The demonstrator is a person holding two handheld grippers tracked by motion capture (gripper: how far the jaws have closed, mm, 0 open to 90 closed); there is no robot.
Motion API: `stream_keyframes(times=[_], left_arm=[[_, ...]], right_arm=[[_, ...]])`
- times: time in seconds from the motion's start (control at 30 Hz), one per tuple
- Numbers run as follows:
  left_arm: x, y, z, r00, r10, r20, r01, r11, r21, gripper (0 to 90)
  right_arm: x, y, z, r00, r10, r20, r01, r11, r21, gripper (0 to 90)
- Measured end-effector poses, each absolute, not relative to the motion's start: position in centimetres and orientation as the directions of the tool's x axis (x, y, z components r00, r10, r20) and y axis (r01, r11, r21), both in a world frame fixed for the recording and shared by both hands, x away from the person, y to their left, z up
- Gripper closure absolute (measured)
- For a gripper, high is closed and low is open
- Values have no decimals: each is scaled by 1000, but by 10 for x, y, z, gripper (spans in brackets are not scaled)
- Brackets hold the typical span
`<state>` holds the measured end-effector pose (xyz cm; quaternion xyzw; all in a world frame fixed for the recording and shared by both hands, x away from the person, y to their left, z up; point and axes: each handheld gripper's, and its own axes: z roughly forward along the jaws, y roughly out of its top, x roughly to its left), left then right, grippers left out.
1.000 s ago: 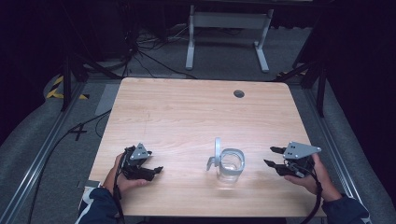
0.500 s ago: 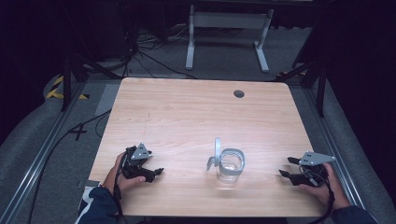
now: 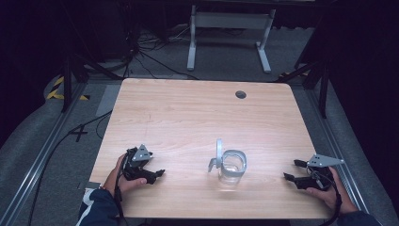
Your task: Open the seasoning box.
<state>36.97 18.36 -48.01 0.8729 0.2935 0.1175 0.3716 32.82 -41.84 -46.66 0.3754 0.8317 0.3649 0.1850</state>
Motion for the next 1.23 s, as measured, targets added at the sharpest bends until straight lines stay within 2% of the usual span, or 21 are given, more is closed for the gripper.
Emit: stream_keyframes(times=[1.23], left_arm=[[369, 183, -480, 796, 605, -17, 432, -548, 716, 154]], right_arm=[[329, -418, -467, -639, 769, -33, 498, 446, 743, 219]])
